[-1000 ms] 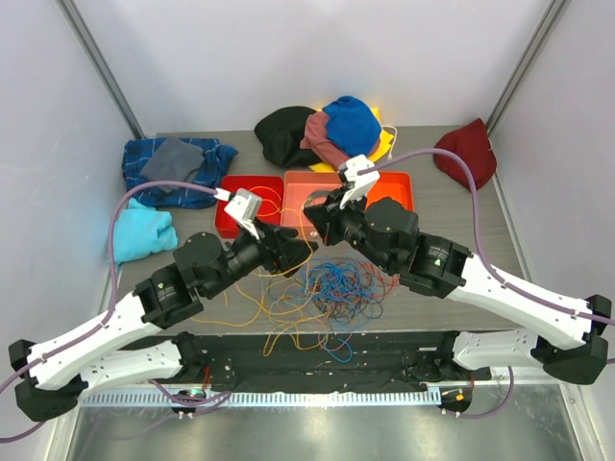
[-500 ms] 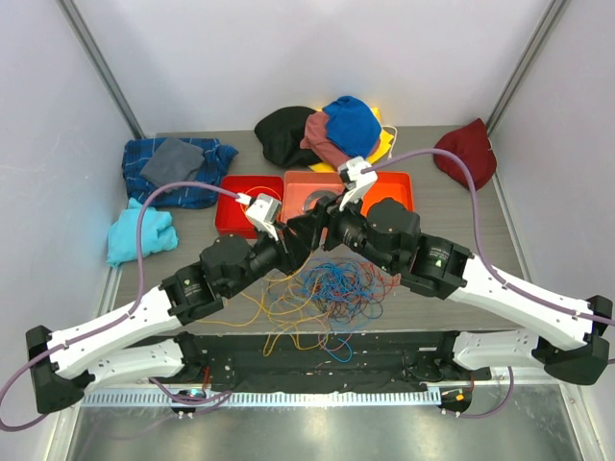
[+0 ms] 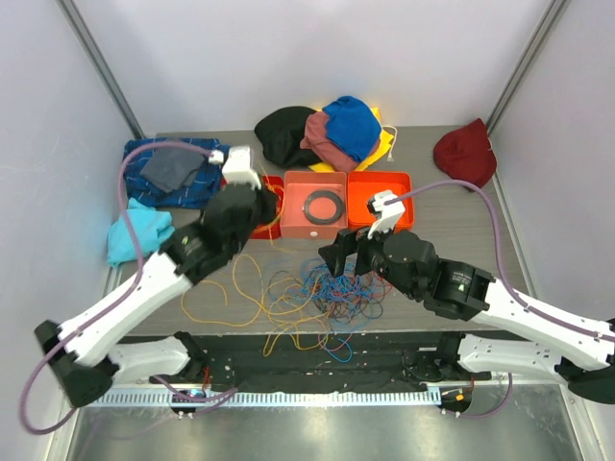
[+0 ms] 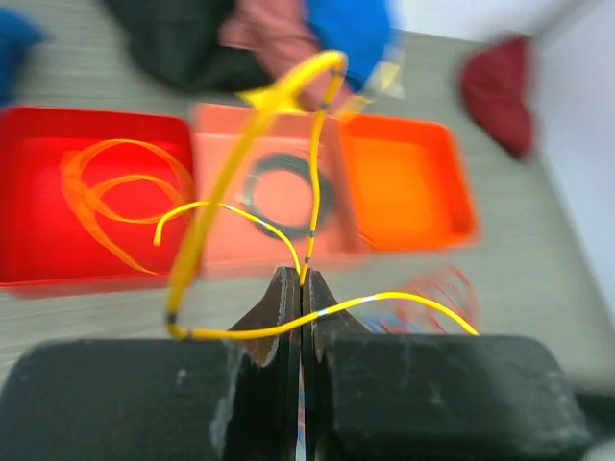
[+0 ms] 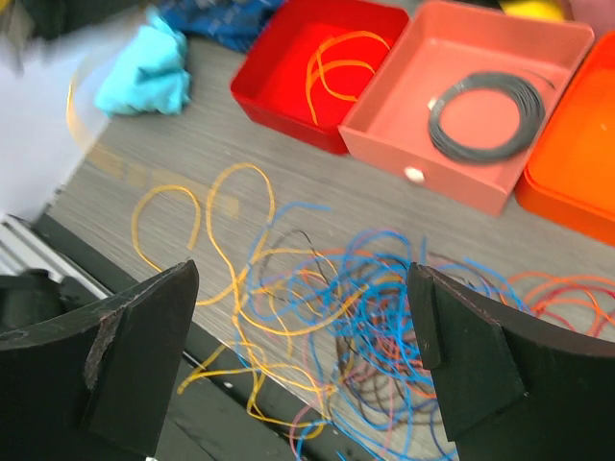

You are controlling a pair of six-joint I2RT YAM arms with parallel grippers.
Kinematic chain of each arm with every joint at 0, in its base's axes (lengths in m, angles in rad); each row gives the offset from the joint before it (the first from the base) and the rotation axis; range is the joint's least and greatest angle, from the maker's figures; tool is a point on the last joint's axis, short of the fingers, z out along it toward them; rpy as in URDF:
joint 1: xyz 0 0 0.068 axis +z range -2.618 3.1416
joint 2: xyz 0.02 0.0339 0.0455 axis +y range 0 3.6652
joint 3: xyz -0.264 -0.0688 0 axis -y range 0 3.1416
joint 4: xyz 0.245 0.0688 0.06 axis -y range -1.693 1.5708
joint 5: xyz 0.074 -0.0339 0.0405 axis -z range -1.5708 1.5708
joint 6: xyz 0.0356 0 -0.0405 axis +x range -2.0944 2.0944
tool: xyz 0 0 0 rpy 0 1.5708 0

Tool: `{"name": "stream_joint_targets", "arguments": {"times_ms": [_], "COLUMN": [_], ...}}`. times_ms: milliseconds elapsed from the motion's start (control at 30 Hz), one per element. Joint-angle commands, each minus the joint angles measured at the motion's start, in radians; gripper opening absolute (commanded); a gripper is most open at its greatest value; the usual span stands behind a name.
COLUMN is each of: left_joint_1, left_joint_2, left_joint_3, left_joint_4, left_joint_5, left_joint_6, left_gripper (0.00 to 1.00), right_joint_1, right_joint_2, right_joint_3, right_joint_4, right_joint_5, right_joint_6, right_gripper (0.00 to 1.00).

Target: Untangle the cables

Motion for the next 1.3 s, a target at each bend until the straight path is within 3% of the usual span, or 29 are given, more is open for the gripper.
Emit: {"name": "stream_joint_targets", "arguments": {"times_ms": [0,100,267,400,900,1033,1267], "left_joint_1": [0.196,0.285,0.345,0.362,0.459,0.459,0.459], "left_joint_2": [0.213,0.397,0.667,0.766,0.803,0.783,0.766], "left_joint_3": [0.190,0.311,0.497,0.537,0.540,0.539,0.370], "left_joint_4": [-0.248,-0.316,-0.423,-0.440,-0.382,-0.296,-0.072], "left_joint_5": [0.002,-0.003,-0.078,-0.093,-0.110,-0.150,-0.285], "left_joint_6": [-0.069,-0.074,-0.051,-0.049,-0.043,-0.035,-0.075], "left_gripper": [0.00,0.00,0.00,0.00,0.00,0.00,0.00], "right_joint_1": [0.001,0.001,0.003,0.001,0.001,0.003,0.003], "right_joint_2": [-0.029,-0.042,-0.072,-0.093,-0.039,-0.030,-0.015], "right_joint_3": [-0.030,-0.053,-0.095,-0.118,-0.124,-0.130,-0.144], "right_joint_4": [0.000,-0.004,-0.008,-0.012,0.003,0.014,0.023], "right_joint_5": [0.052,0.052,0.043,0.055,0.057,0.060,0.057], "right_joint_6": [0.031,0.034,0.046,0.045,0.023,0.022,0.020], "right_gripper": [1.00,1.00,1.00,1.00,1.00,1.00,1.00]}}
